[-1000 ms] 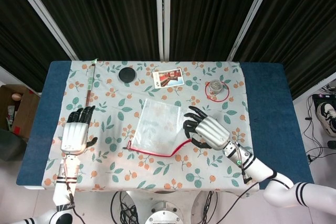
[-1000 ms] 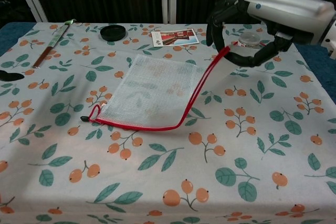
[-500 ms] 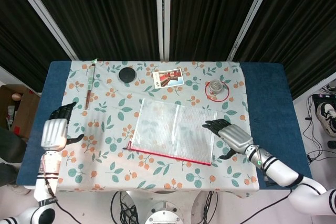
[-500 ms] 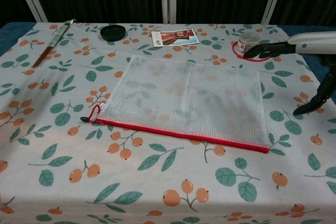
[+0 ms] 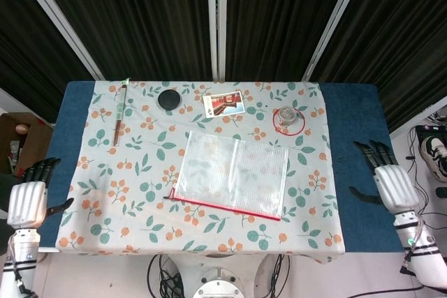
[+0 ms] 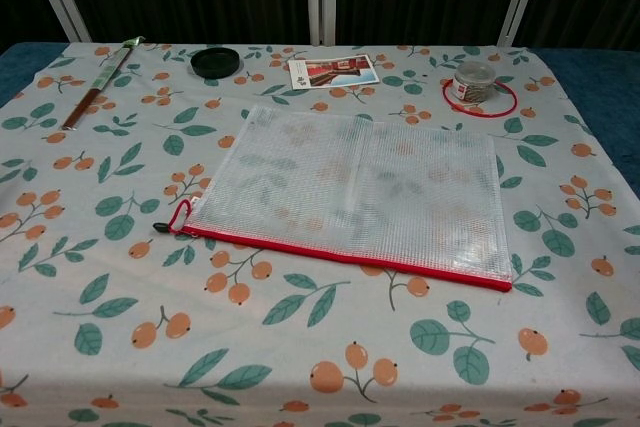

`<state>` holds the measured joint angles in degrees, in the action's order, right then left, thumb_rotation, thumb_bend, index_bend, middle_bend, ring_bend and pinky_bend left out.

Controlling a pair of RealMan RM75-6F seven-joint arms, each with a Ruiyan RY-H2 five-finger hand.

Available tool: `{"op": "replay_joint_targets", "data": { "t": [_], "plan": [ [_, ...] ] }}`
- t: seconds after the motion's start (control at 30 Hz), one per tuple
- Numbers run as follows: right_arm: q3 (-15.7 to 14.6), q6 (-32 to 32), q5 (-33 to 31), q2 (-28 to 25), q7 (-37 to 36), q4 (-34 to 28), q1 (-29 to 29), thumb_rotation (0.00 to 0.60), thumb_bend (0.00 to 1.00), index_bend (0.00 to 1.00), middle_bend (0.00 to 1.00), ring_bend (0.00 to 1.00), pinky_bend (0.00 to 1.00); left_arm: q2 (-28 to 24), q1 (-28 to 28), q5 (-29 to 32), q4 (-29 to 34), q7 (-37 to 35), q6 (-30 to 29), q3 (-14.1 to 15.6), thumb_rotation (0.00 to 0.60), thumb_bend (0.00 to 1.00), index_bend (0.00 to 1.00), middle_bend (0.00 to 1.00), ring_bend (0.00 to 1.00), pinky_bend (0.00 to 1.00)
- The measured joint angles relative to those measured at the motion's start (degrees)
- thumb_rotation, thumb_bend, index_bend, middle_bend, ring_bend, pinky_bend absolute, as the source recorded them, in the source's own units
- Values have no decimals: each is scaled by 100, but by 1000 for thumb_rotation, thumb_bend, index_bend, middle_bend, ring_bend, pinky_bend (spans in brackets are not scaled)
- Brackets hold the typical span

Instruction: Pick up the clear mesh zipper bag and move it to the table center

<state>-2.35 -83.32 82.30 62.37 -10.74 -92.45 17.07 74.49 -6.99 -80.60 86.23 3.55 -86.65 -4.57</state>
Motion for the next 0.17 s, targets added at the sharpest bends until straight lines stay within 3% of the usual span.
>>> {"op": "replay_joint_targets", "data": {
  "t": [0.17],
  "plan": [
    [-71,-535,128,111,-322,437,-521,600,98,78,114,0,0,-168,419,-323,198,124,-414,387,600,27,180,167,130,185]
  ]
}}
